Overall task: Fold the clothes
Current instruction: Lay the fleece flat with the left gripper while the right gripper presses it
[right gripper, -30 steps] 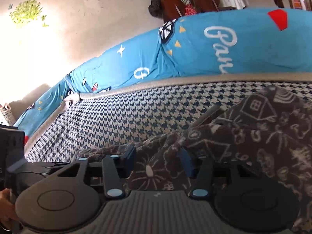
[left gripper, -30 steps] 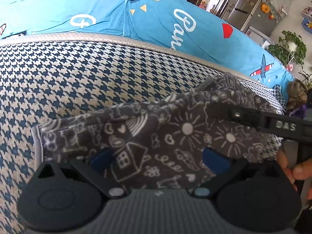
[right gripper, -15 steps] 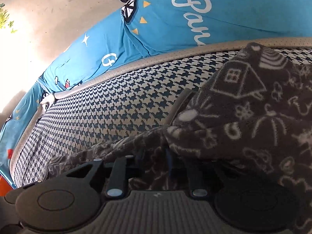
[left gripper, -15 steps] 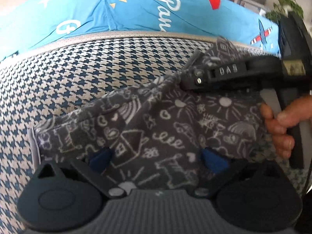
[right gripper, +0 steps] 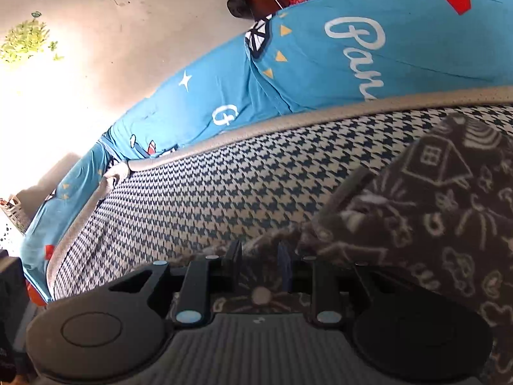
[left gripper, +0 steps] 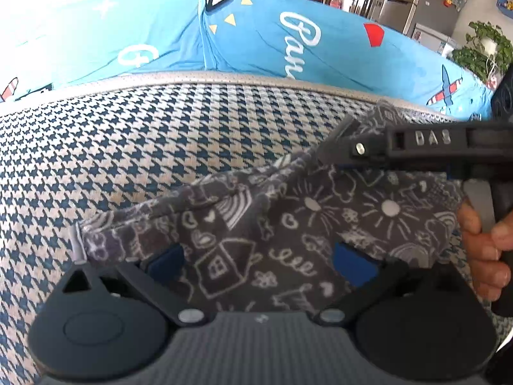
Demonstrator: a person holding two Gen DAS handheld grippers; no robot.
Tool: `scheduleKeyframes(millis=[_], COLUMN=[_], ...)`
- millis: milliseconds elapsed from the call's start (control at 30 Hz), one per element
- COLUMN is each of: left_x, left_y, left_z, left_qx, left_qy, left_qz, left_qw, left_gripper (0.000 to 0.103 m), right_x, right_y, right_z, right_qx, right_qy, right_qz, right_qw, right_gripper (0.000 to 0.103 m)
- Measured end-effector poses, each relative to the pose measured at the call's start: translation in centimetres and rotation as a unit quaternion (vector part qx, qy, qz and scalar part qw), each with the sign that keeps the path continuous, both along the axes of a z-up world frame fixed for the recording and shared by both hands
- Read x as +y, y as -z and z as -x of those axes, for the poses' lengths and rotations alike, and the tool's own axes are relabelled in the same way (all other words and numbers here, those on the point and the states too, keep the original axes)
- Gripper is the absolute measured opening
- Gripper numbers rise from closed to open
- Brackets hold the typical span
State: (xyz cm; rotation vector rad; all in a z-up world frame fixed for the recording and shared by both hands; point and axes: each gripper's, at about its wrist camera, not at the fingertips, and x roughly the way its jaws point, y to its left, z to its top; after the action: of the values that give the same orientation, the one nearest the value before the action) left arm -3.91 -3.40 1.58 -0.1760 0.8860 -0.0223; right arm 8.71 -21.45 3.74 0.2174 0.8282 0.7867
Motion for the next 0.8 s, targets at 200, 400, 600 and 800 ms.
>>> scheduleKeyframes(millis=[200, 400, 600, 800], left_x=[-1.0, -1.2, -1.7, -1.1], left_y=[0.9, 1.2, 1.3, 0.9], left_z=[0.0, 0.4, 0.4, 0.4], left_qx=[0.021, 0.024, 0.031, 0.021], left_qy=[0.024, 0.037, 0.045, 0.036], left_qz=[-0.019, -0.026, -0.044, -0.032], left_qw=[0.9993, 0.9987, 0.9975, 0.9986], left_gripper=[0.103, 0.103, 0.103, 0.103], right_x=[1.0, 1.5, 0.5, -0.1], right_y=[2.5, 3.2, 2.2, 0.4], right_z=[-2.4, -2.9, -2.6, -0.4], right_qx=[0.039, 0.033, 0.043, 0.033], right_qy=[0.041, 0.07, 0.059, 0.026], right_qz=[0.013, 0.032, 0.008, 0.008], right_qw=[0.998, 0.996, 0.997, 0.999], right_gripper=[0.017, 0.003, 0.015, 0.021])
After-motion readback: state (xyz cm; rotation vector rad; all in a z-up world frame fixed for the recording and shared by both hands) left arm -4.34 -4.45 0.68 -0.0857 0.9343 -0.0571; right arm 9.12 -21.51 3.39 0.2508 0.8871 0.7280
